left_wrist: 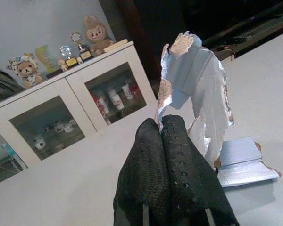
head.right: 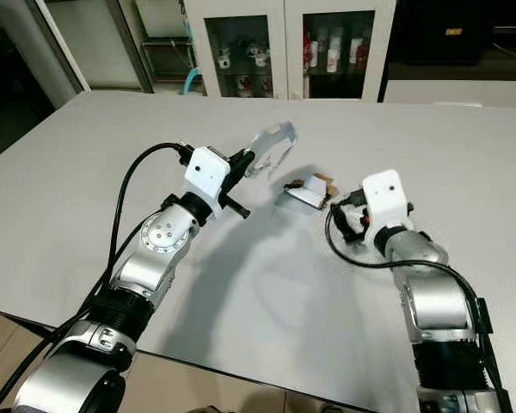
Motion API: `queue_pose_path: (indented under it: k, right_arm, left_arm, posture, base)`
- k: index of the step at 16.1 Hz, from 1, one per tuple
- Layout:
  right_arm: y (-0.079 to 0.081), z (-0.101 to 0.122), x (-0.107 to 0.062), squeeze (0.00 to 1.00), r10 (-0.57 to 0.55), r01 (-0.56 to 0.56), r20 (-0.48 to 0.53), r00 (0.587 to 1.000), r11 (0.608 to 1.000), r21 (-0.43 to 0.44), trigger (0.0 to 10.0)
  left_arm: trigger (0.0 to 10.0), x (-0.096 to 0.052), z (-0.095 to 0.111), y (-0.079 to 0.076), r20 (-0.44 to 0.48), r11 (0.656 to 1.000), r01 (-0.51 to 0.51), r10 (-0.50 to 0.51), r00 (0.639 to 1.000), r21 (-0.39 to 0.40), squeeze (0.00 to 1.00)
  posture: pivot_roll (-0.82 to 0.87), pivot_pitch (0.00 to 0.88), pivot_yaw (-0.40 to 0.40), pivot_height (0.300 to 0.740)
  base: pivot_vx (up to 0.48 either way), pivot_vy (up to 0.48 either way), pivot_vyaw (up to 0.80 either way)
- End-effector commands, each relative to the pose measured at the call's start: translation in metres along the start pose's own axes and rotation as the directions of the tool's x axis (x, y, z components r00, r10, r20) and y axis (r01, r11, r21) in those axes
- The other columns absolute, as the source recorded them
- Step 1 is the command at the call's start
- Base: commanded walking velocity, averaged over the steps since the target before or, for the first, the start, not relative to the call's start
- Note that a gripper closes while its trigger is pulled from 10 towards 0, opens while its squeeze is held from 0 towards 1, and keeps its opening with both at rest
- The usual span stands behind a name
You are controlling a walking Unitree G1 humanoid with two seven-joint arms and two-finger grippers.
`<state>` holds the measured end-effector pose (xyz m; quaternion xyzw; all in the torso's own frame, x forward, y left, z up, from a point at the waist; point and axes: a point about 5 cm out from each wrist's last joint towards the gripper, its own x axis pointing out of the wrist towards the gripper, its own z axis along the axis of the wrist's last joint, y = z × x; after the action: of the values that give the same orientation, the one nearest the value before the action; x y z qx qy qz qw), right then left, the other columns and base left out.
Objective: Picking trash to rubbish bin
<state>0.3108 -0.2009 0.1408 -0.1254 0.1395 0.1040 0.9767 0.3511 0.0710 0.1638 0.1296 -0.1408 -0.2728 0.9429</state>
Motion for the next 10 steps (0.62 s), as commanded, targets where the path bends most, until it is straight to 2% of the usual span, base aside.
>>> queue_pose_path:
  k: [1, 9, 10]
  right_arm:
    - [0.003, 0.003, -0.001, 0.0, 0.022, -0.022, 0.015, 1.0, 1.0, -0.01, 10.0]
    - [0.008, -0.006, -0.001, 0.0, 0.066, -0.066, -0.02, 0.998, 0.997, -0.032, 10.0]
    - [0.008, -0.013, 0.001, 0.0, 0.051, -0.054, -0.057, 0.997, 0.998, -0.041, 10.0]
  left_arm:
    - [10.0, -0.001, 0.002, 0.001, 0.006, 1.0, 0.01, -0.01, 1.0, 0.011, 0.0]
    - [10.0, -0.002, 0.001, 0.0, 0.0, 1.0, 0.024, -0.024, 1.0, 0.01, 0.0]
    - [10.0, -0.002, 0.001, -0.001, -0.004, 1.0, 0.029, -0.029, 1.0, 0.012, 0.0]
  posture:
    - [-0.02, 0.031, 0.125, 0.74]
    - [-0.02, 0.026, 0.126, 0.74]
    - [-0.02, 0.024, 0.123, 0.74]
  base:
    - [0.0, 0.0, 0.0]
    - [0.0, 0.0, 0.0]
    - [0.0, 0.0, 0.0]
